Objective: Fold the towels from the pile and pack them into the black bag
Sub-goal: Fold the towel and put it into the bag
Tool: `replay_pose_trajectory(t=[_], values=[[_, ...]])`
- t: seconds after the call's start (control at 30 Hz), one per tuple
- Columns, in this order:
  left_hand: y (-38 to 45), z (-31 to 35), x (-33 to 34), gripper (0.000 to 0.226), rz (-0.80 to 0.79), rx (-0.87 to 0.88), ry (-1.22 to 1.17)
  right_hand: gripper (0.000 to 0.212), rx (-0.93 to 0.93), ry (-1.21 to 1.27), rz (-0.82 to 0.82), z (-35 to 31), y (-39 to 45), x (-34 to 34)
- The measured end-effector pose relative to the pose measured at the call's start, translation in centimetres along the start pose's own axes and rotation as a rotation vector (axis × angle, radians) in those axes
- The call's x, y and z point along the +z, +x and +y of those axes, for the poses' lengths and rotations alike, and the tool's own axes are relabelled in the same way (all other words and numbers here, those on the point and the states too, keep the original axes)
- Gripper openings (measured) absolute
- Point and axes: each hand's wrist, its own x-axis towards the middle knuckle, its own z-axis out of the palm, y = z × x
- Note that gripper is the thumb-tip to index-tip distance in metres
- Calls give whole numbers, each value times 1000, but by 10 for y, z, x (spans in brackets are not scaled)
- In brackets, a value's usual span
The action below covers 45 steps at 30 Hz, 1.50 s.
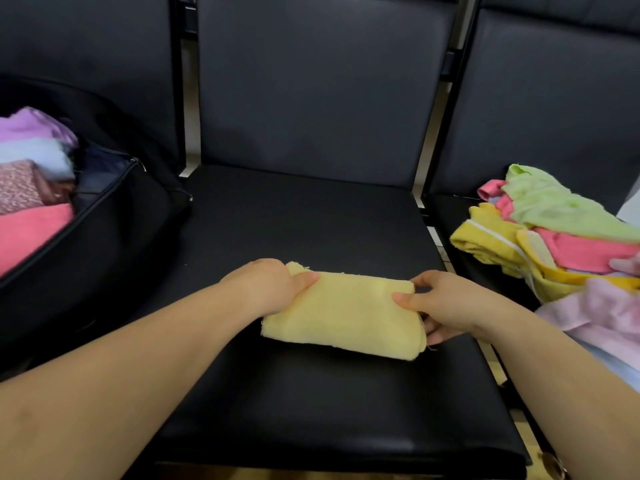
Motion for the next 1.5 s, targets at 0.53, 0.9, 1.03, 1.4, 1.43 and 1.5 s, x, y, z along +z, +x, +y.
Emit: replay_pose_trajectory(t=[0.53, 0.9, 1.03, 1.4, 1.43, 1.5], values=[[-42, -16, -16, 38, 43, 411, -668, 87, -460, -193, 218, -46, -43, 41], [-58, -60, -69, 29, 150, 722, -813, 61, -488, -63, -82, -97, -49, 54], [-54, -95, -91, 27, 193, 685, -997, 71, -507, -6, -199, -133, -57, 67], [-73, -175, -126, 36, 132, 378, -1877, 31, -545, 245, -233, -243, -75, 115], [-76, -181, -127, 34, 141, 339, -1882, 25, -548, 249, -207, -254, -75, 123], [-79, -196, -127, 29, 166, 254, -1886, 21, -559, 274, -206, -275, -75, 141]])
